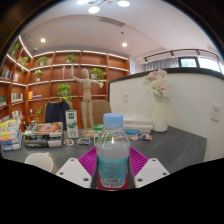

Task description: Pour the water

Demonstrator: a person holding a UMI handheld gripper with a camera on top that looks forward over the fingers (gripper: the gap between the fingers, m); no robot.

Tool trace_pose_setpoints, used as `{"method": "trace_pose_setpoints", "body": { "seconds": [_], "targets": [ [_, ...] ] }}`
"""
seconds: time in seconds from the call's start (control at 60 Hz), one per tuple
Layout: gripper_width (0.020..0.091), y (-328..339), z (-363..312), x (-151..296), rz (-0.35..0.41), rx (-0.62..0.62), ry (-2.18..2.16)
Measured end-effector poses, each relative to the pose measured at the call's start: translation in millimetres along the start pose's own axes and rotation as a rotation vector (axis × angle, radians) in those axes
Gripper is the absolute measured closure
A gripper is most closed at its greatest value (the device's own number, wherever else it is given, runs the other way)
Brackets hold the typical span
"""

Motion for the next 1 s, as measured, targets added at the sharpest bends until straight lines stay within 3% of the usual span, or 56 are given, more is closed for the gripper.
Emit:
{"method": "trace_pose_setpoints", "body": {
  "seconds": [0.067,0.15,0.2,0.4,0.783,1.0],
  "targets": [
    [0.0618,-1.8,1.5,-1.7,-0.007,-0.002,-0.012],
    [0.034,2.5,3.3,-5.8,-0.021,-0.007,0.008],
    [0.024,6.5,4.4,-8.7,-0.024,-0.005,0.038],
    [0.025,59.1,-2.8,-14.4,-0.044,0.088,0.057],
    [0.0252,181.9,-48.6,30.6,0.041,0.382,0.012],
    [0.0259,216.6,-67.4,44.7,0.067,0.451,0.056]
  ]
}}
Point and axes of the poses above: the point between the fingertips, and its own axes, seen from behind it with the camera up: z to the right, x up, y backward, against the way the camera looks, the point moved 7 cm from there along y, backward, against the way the camera looks, and after that the axes turned 5 degrees about -x, right-handed, at the moved point
